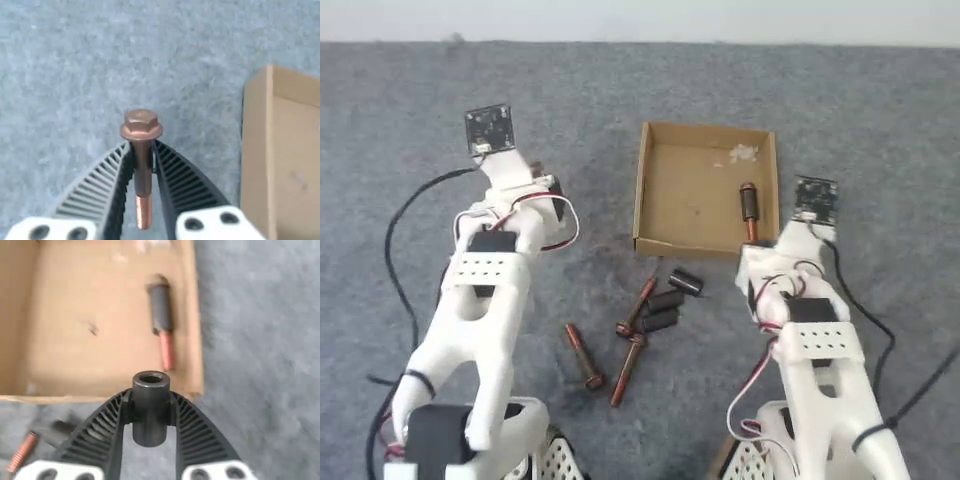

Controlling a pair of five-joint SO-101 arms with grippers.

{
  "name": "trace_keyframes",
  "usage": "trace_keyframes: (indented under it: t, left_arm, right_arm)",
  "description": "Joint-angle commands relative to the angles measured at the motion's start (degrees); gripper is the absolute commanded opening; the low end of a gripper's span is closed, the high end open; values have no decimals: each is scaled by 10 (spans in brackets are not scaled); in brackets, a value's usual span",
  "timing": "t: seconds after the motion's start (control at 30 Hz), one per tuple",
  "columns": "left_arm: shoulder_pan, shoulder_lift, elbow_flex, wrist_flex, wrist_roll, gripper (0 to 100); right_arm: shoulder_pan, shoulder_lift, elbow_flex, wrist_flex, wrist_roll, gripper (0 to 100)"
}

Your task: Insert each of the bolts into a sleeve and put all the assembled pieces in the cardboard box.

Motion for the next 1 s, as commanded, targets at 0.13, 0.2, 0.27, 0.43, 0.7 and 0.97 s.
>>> trace_keyframes:
  t: [0.13, 0.2, 0.27, 0.43, 0.7, 0.97]
  left_arm:
    - [-22, 127, -89, -61, -43, 16]
    - [-35, 154, -121, -46, -42, 16]
    - [-45, 165, -142, -25, -41, 16]
    - [-45, 167, -146, -18, -42, 16]
    - [-45, 170, -146, -18, -44, 16]
    - [-44, 171, -147, -18, -45, 16]
  right_arm:
    - [-61, -11, 33, -190, -7, 6]
    - [-68, -11, 55, -282, -6, 6]
    - [-80, -7, 79, -387, -4, 6]
    - [-137, -4, 89, -497, -4, 6]
    - [-188, -3, 91, -619, -4, 6]
    - [-186, 98, 89, -745, -4, 6]
